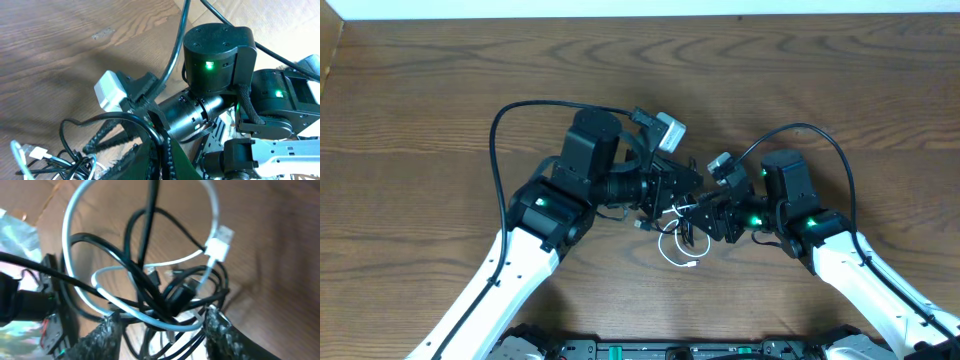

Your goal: Untangle cables

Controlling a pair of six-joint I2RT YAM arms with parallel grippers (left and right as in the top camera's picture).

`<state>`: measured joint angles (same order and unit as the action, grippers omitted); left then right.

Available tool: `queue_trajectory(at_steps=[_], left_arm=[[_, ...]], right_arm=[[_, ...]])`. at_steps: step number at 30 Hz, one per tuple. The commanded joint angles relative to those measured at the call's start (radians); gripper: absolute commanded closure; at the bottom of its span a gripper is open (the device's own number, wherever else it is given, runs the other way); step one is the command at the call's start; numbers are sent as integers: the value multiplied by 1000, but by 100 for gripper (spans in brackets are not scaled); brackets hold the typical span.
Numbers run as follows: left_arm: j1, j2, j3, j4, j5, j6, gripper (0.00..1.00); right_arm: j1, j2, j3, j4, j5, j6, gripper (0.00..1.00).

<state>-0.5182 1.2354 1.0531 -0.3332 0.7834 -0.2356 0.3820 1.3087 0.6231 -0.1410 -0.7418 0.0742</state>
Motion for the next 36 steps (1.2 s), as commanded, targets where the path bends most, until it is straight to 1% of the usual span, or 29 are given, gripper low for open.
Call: queue_trajectory(at_steps=[1, 4, 9, 11, 15, 16, 17, 20, 21, 22, 23, 26, 28, 30, 32, 33, 34, 35, 36], left_arm=[[-3, 1, 11, 17, -9, -19, 93], [-11, 1, 11, 29, -6, -36, 92], [-50, 1, 11, 29, -7, -36, 93], [-65, 1, 11, 28, -13, -35, 93], [-70, 1, 11, 12, -72, -34, 92], [-70, 1, 11, 1, -101, -31, 93], [-70, 1, 11, -9, -131, -31, 93], [-70, 1, 11, -58, -275, -20, 92], [-70, 1, 11, -78, -343, -20, 93], [-70, 1, 11, -100, -418, -20, 93], [-69, 1, 11, -122, -494, -20, 92], [-69, 1, 11, -180, -710, -21, 93], [-69, 1, 11, -211, -832, -21, 93], [-66, 1, 11, -233, -894, -21, 92], [-59, 1, 11, -243, -891, -23, 83], [-59, 1, 11, -245, -877, -25, 73], [-59, 1, 11, -245, -857, -25, 61], [-59, 1, 11, -245, -826, -25, 55], [-59, 3, 11, -245, -787, -25, 52]], right_arm=[[6, 1, 2, -5, -26, -11, 57], [6, 1, 2, 0, 6, -11, 59], [6, 1, 2, 63, 25, 4, 59], [6, 1, 2, 100, 25, 19, 63], [6, 1, 2, 134, 25, 26, 92], [6, 1, 2, 128, 26, 26, 98], [6, 1, 2, 118, 29, 26, 99], [6, 1, 2, 52, 102, 26, 99], [6, 1, 2, 24, 148, 26, 99], [6, 1, 2, -21, 234, 35, 99], [6, 1, 2, -56, 314, 63, 99], [6, 1, 2, -190, 640, 228, 99], [6, 1, 2, -252, 777, 313, 99], [5, 1, 2, -276, 818, 341, 99], [5, 1, 2, -267, 782, 341, 99], [5, 1, 2, -259, 752, 340, 99], [5, 1, 2, -249, 719, 340, 99], [5, 1, 2, -239, 688, 340, 99], [5, 1, 2, -226, 659, 340, 99]])
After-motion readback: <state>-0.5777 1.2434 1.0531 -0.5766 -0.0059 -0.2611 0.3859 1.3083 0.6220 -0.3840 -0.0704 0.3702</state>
